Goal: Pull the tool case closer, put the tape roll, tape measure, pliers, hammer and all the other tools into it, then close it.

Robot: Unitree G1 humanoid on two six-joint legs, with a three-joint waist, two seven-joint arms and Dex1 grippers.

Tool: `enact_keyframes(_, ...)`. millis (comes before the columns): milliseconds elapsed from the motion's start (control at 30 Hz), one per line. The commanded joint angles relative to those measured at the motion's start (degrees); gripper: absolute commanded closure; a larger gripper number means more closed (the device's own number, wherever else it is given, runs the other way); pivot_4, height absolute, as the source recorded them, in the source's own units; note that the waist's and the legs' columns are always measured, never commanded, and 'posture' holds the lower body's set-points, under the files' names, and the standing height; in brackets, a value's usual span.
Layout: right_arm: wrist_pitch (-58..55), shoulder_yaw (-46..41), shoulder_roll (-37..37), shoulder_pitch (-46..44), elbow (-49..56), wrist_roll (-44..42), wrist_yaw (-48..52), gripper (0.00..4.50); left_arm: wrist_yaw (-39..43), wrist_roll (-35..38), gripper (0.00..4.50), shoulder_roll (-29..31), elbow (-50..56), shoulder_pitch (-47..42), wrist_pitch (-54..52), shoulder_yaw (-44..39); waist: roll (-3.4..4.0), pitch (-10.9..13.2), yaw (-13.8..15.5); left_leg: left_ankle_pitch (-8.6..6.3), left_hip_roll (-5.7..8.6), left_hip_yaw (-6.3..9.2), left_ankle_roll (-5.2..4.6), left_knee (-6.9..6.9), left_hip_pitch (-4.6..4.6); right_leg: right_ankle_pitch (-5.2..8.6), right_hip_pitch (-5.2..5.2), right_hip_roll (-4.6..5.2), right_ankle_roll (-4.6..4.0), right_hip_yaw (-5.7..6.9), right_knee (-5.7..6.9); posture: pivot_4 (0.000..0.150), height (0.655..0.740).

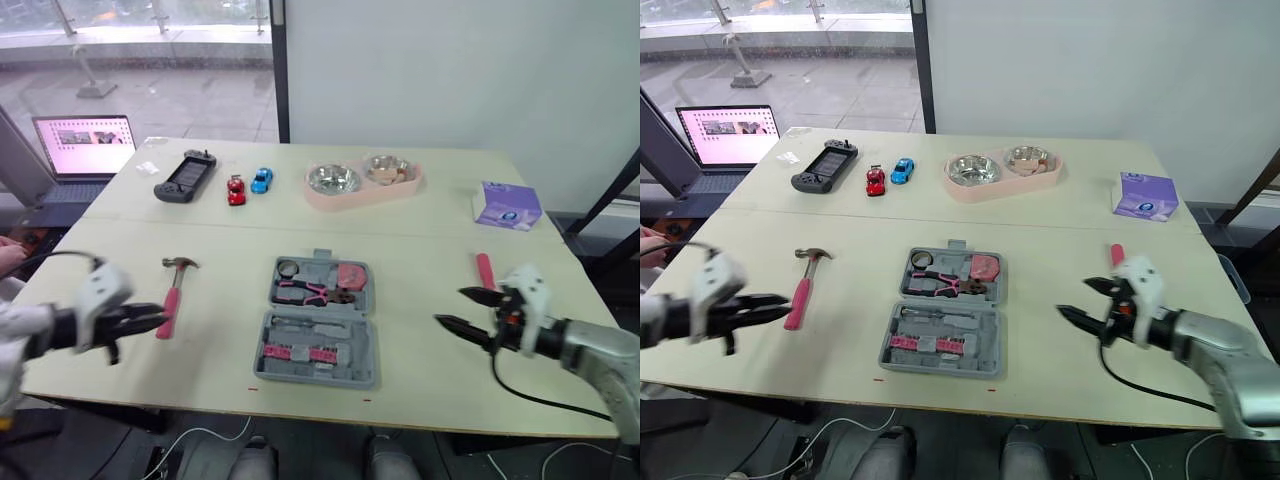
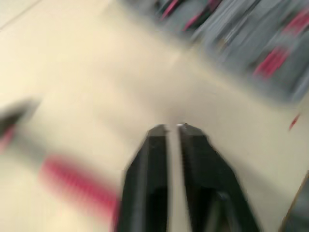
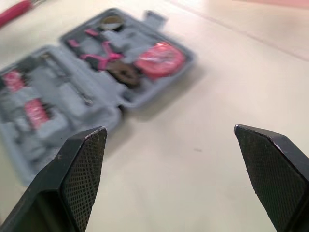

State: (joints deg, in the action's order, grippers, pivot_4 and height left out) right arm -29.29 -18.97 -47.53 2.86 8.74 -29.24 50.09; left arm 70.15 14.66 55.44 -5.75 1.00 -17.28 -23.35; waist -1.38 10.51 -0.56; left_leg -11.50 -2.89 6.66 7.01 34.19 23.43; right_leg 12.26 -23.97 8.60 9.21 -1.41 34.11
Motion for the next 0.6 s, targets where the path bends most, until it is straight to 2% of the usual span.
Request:
enact_keyframes(33,6.5,-6.3,-2.3,2.0,-7.4,1.4,4.0,0.0,-0.8,0.7,2.0,2.1,-2.9,5.3,4.6,-9.8,0.0,0.0,0.0,0.0,0.0,-0.01,0.0,0.0,0.0,0.0,-0.02,0.0,0.0,0.0,0.0,0.15,0.74)
enact_keyframes(133,10.3,-8.9,-4.3,4.6,-14.1,2.7,7.3,0.0,-1.3,0.8,0.41,2.8,-8.6,10.3,7.6,-16.0,0.03,0.0,-0.6,-0.01,-0.01,-0.05,0.02,0.0,-0.02,-0.01,-0.1,0.01,-0.02,0.0,0.01,0.15,0.74)
enact_keyframes(167,11.4,-9.5,-4.8,5.2,-16.2,3.1,8.1,0.0,-1.5,1.0,0.05,2.8,-10.0,11.5,8.3,-17.4,0.03,0.0,-0.7,-0.01,-0.01,-0.07,0.02,-0.01,-0.02,-0.01,-0.13,0.02,-0.03,0.0,0.01,0.15,0.74)
enact_keyframes(400,15.9,-10.4,-6.1,6.3,-23.7,5.5,10.6,0.0,-1.8,0.6,0.05,2.9,-14.1,17.2,12.4,-20.2,0.04,0.0,-1.8,-0.04,-0.02,-0.15,0.05,-0.01,0.01,-0.01,-0.22,0.08,-0.03,0.0,-0.04,0.15,0.74)
enact_keyframes(600,16.2,-9.4,-4.2,5.6,-22.9,5.5,9.4,0.0,-2.2,2.0,0.05,1.4,-12.9,18.7,12.3,-19.3,0.04,0.0,-2.1,-0.03,-0.03,-0.17,0.05,-0.08,0.01,-0.01,-0.29,0.08,-0.04,-0.01,-0.03,0.15,0.74)
